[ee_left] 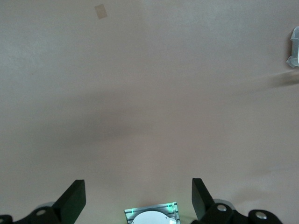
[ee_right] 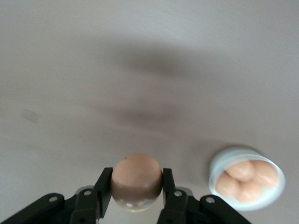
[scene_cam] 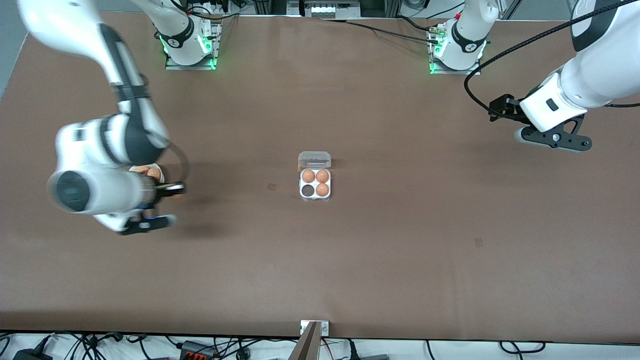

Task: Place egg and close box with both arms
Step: 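Lift the egg with the right gripper and carry it to the carton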

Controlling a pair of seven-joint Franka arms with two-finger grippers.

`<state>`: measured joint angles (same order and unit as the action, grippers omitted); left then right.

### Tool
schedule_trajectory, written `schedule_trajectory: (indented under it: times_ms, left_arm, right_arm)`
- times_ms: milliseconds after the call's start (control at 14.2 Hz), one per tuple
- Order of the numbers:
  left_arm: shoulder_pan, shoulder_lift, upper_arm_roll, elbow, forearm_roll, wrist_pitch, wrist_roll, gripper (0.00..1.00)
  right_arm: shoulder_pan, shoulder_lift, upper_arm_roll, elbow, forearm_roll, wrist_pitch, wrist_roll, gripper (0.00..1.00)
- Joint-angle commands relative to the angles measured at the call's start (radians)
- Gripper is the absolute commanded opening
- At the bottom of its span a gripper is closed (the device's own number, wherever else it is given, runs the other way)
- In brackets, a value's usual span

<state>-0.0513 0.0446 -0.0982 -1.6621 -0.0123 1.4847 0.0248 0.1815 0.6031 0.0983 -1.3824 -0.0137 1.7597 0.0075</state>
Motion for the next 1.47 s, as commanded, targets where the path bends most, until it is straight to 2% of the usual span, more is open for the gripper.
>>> schedule_trajectory:
  times_ms: [0, 211, 561, 842, 1404]
  left_arm:
    - [0.002, 0.014, -0.002, 0.036, 0.009, -0.027, 0.014, 1.00]
    - [0.001, 0.014, -0.002, 0.036, 0.009, -0.027, 0.014, 1.00]
    - [-0.001, 0.014, -0.008, 0.036, 0.009, -0.029, 0.014, 1.00]
    - [-0.004, 0.014, -0.008, 0.036, 0.008, -0.038, 0.012, 1.00]
    - [-0.010, 0.014, -0.008, 0.036, 0.008, -0.040, 0.006, 1.00]
  right_arm:
    - [0.100, 0.038, -0.008, 0.017, 0.021, 0.064, 0.067, 0.15]
    - [0.188, 0.078, -0.008, 0.020, 0.069, 0.205, 0.118, 0.15]
    - [0.347, 0.147, -0.009, 0.022, 0.116, 0.343, 0.271, 0.15]
    - [0.397, 0.178, -0.008, 0.022, 0.124, 0.438, 0.348, 0.15]
    - [0.421, 0.234, -0.008, 0.022, 0.127, 0.486, 0.377, 0.15]
